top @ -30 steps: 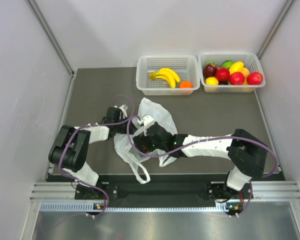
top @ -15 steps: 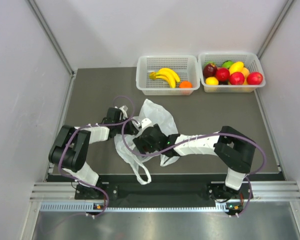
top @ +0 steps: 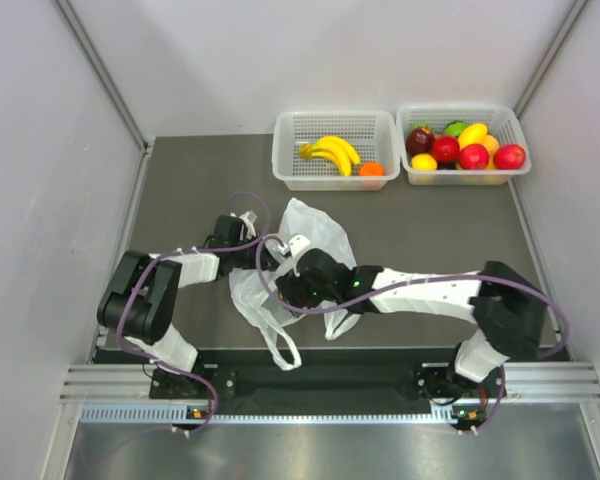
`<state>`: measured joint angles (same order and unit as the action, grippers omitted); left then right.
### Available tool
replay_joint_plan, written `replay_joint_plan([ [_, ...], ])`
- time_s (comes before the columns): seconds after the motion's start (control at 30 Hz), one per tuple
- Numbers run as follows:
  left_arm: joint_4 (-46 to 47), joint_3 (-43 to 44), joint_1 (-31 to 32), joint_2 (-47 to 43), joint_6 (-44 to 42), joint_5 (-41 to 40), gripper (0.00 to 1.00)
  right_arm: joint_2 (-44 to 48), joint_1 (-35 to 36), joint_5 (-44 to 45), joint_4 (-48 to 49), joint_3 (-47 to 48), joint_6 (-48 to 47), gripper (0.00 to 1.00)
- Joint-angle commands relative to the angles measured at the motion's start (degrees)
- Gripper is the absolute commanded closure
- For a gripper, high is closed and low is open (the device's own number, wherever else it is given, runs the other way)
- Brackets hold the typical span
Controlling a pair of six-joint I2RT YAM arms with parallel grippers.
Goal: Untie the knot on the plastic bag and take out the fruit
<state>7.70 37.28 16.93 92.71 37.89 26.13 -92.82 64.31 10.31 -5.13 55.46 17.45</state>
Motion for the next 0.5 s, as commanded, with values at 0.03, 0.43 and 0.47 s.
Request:
replay_joint_plan([
  [0.03, 0.38, 0.08, 0.21, -3.23, 0.34, 0.06, 1.00, 13.08, -0.85, -12.38, -12.67, -1.93, -2.24, 1.00],
  [0.43, 1.87, 0.43, 0.12, -5.16, 2.97, -1.26, 1.00, 35.59, -3.13, -28.54, -28.10, 4.55, -11.21, 1.00],
  [0.47, 2.66, 0.25, 0.12, -6.65, 3.42, -1.34, 1.00, 36.03, -4.45, -21.36, -27.23, 7.00, -11.04, 1.00],
])
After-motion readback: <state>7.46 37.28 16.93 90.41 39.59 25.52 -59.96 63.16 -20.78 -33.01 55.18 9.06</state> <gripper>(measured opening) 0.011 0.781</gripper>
